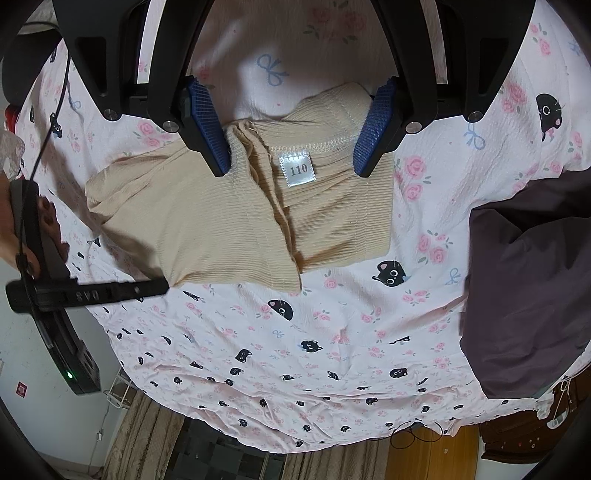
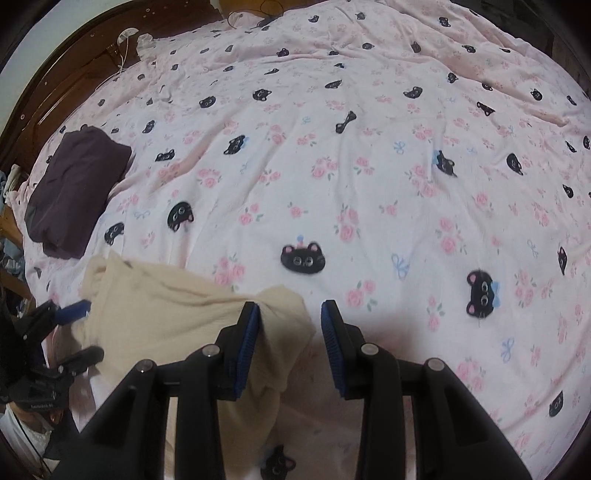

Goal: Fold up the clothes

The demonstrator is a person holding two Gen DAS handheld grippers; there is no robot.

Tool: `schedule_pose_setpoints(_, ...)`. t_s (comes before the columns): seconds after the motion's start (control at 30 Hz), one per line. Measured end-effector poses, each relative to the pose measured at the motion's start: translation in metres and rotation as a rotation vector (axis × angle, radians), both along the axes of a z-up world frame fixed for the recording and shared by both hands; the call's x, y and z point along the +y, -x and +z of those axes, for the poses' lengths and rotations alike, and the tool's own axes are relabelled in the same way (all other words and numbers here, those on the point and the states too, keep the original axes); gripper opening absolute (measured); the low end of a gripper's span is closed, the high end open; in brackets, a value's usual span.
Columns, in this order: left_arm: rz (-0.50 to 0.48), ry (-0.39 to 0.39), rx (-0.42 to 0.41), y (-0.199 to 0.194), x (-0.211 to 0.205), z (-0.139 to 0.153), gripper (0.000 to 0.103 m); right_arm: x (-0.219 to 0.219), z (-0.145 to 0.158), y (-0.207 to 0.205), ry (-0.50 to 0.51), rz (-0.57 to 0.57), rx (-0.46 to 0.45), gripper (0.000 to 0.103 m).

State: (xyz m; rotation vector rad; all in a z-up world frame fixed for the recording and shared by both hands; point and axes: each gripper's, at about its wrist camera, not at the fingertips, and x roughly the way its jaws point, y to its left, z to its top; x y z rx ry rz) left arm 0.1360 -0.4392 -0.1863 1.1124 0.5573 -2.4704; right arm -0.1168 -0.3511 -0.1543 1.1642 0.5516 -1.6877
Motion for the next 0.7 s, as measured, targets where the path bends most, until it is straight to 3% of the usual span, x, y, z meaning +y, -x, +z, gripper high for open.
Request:
schedule_pose_setpoints(0.2, -0.02, 0.028, 0.094, -0.003, 0.016, 0.024, 0.064, -0.002, 0.014, 0.006, 0.02, 0.013, -0.006, 0.036)
schedule_pose_setpoints(0.33, -0.073, 0.018, 0.114, 0.02, 0.039, 0.035, 0.064, 0.008, 0.02, 0.005, 0.027, 0.057, -0.008, 0.036)
schedule_pose_setpoints(0.43, -0.086, 0.014, 0.104, 0.046, 0.062, 0.039, 0.064, 0.02, 0.023, 0.007, 0.025, 0.081, 0.001, 0.036)
schedule_pose_setpoints(0.6, -0.077, 0.077, 0.028, 0.092, 0.086, 0.032, 0.064, 0.039, 0.027, 0.01, 0.022, 0.115, 0.012, 0.036)
schedule_pose_setpoints(0.7, -0.064, 0.062, 0.013, 0.094, 0.085, 0.029, 0.064, 0.053, 0.03, 0.007, 0.024, 0.149, 0.012, 0.036)
